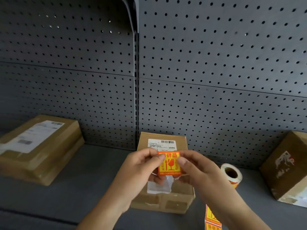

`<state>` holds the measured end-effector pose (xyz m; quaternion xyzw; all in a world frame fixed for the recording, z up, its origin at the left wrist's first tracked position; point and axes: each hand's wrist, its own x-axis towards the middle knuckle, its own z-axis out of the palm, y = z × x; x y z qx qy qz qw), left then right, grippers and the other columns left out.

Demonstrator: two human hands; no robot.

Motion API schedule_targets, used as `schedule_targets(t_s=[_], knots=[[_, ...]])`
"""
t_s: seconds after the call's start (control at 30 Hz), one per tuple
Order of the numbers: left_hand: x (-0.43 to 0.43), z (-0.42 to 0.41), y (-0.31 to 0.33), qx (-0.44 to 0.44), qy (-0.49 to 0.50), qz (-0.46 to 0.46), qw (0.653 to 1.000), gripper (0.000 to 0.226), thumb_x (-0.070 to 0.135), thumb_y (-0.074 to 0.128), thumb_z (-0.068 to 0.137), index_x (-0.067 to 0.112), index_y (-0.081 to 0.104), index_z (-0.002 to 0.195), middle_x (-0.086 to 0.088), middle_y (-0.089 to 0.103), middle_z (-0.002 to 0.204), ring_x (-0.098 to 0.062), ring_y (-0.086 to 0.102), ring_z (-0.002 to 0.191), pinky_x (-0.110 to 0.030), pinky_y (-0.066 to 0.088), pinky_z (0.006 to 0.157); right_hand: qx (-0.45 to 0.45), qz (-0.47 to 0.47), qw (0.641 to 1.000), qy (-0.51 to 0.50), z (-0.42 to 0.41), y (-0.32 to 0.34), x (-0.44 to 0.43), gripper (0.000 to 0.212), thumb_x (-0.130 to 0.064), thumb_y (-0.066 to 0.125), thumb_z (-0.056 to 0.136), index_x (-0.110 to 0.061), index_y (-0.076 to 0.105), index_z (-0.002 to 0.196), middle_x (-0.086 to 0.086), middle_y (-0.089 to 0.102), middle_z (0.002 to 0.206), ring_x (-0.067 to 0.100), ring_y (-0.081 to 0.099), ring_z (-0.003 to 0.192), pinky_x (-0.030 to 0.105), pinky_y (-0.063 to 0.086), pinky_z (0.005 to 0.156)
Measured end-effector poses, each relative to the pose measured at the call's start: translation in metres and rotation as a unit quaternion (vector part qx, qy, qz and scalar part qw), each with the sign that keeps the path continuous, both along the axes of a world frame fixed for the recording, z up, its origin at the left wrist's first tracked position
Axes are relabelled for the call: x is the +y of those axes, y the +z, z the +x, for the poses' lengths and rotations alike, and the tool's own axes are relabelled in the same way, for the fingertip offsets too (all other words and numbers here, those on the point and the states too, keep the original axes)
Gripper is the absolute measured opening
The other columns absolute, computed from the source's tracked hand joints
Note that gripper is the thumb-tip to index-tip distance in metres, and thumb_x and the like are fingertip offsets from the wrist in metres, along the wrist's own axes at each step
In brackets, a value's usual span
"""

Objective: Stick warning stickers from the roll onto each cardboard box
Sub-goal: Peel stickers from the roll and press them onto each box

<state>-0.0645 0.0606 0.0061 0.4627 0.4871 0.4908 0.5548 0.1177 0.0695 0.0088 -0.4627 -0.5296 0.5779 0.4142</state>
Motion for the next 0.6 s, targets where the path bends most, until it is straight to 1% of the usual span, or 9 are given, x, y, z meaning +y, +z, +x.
schedule_targets(t_s=[0.07,0.1,0.17,0.23,0.3,0.37,0.43,0.53,0.6], knots=[[0.006,-0.007,-0.002,0.029,-0.009,0.0,1.0,0.02,0.019,0.063,0.097,0.002,0.071,0.096,-0.01,0.072,0.076,-0.018,0.066,0.064,-0.027,0.056,0.058,-0.011,-0.023,1.0,0.003,-0.009,0.0,0.011,0.018,-0.026,0.064,0.093,-0.012,0.075,0.094,0.002,0.073,0.076,0.013,0.063,0.065,0.024,0.053,0.062],[0.01,-0.011,-0.004,0.052,-0.005,0.004,0.999,0.019,0.02,0.063,0.097,0.004,0.072,0.095,-0.008,0.071,0.074,-0.018,0.066,0.063,-0.027,0.056,0.058,-0.02,-0.025,0.999,0.002,-0.013,0.0,0.017,0.018,-0.022,0.063,0.095,-0.01,0.075,0.09,0.002,0.071,0.071,0.013,0.06,0.062,0.025,0.052,0.059],[0.021,-0.02,-0.008,0.135,0.012,0.026,0.99,0.018,0.024,0.063,0.097,0.011,0.073,0.09,-0.005,0.072,0.07,-0.017,0.067,0.061,-0.028,0.056,0.059,-0.055,-0.014,0.998,0.001,-0.021,0.0,0.029,0.02,-0.021,0.062,0.097,-0.009,0.074,0.087,0.005,0.07,0.067,0.013,0.058,0.057,0.025,0.05,0.054],[0.035,-0.028,-0.014,0.243,0.037,0.061,0.967,0.018,0.032,0.065,0.096,0.021,0.073,0.084,-0.001,0.072,0.069,-0.013,0.067,0.061,-0.029,0.055,0.062,-0.1,0.009,0.995,-0.002,-0.03,0.0,0.043,0.021,-0.021,0.062,0.098,-0.01,0.074,0.086,0.01,0.072,0.07,0.012,0.058,0.054,0.023,0.05,0.051],[0.053,-0.034,-0.019,0.327,0.072,0.09,0.938,0.018,0.037,0.067,0.093,0.025,0.073,0.081,0.008,0.07,0.068,-0.003,0.064,0.063,-0.019,0.049,0.061,-0.136,0.035,0.99,-0.002,-0.04,-0.003,0.06,0.022,-0.019,0.06,0.1,-0.009,0.073,0.085,0.008,0.071,0.068,0.011,0.057,0.051,0.021,0.048,0.05],[0.072,-0.04,-0.024,0.378,0.096,0.106,0.915,0.017,0.039,0.069,0.092,0.023,0.074,0.087,0.012,0.07,0.077,0.001,0.063,0.072,-0.01,0.042,0.06,-0.168,0.05,0.985,-0.003,-0.049,-0.009,0.076,0.023,-0.02,0.06,0.1,-0.009,0.072,0.083,0.001,0.067,0.061,0.01,0.056,0.049,0.02,0.047,0.049],[0.09,-0.045,-0.028,0.396,0.099,0.101,0.907,0.022,0.04,0.069,0.092,0.02,0.076,0.093,0.012,0.07,0.084,0.003,0.062,0.076,-0.008,0.039,0.059,-0.195,0.053,0.979,-0.01,-0.057,-0.013,0.092,0.022,-0.023,0.061,0.1,-0.013,0.071,0.083,-0.001,0.066,0.056,0.008,0.053,0.045,0.018,0.045,0.049],[0.109,-0.051,-0.034,0.365,0.103,0.06,0.923,0.022,0.042,0.07,0.091,0.02,0.076,0.094,0.013,0.071,0.084,0.005,0.062,0.076,-0.009,0.037,0.059,-0.212,0.05,0.976,-0.023,-0.065,-0.02,0.113,0.022,-0.022,0.06,0.1,-0.015,0.07,0.081,-0.001,0.065,0.054,0.005,0.05,0.041,0.016,0.044,0.046],[0.118,-0.054,-0.039,0.342,0.108,0.035,0.933,0.021,0.041,0.071,0.09,0.02,0.076,0.091,0.012,0.072,0.082,0.004,0.063,0.076,-0.014,0.039,0.06,-0.216,0.043,0.975,-0.026,-0.07,-0.025,0.122,0.021,-0.021,0.06,0.099,-0.015,0.07,0.082,-0.002,0.065,0.055,0.004,0.05,0.04,0.016,0.044,0.046]])
